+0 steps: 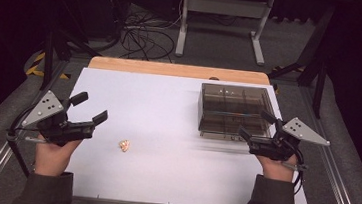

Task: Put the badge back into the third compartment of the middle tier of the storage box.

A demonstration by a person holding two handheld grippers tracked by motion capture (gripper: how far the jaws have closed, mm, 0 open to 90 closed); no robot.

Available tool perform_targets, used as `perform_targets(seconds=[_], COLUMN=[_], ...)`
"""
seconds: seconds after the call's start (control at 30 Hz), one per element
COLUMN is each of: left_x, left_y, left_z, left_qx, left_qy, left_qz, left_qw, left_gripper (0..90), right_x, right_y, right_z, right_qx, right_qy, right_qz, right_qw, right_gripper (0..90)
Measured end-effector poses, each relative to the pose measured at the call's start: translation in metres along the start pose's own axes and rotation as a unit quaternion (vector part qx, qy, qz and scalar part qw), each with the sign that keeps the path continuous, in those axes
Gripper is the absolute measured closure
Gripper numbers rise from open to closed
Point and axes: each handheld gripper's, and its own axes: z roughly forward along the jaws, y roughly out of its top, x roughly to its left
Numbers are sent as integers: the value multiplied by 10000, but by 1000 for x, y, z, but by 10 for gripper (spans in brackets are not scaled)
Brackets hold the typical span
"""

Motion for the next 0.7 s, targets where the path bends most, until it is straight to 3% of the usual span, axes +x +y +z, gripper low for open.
perform_targets(seconds=[0.03, 0.37, 0.53, 0.7], left_x=[1, 6, 4, 5], left_y=[-4, -21, -27, -33], left_z=[3, 10, 11, 14], left_qx=[143, 598, 769, 911], left_qy=[-45, -25, 30, 5], left_qz=[-43, -421, -324, -481], left_qw=[9999, 9973, 9965, 9947], left_gripper=[205, 319, 394, 407], right_x=[1, 3, 3, 4], right_y=[1, 3, 4, 5], right_z=[0, -2, -3, -5], right_qx=[-9, 63, 42, 23], right_qy=[1, -75, -112, -125], right_qz=[14, -49, -55, -61], right_qw=[10000, 9999, 9999, 9999], right_gripper=[5, 8, 10, 10])
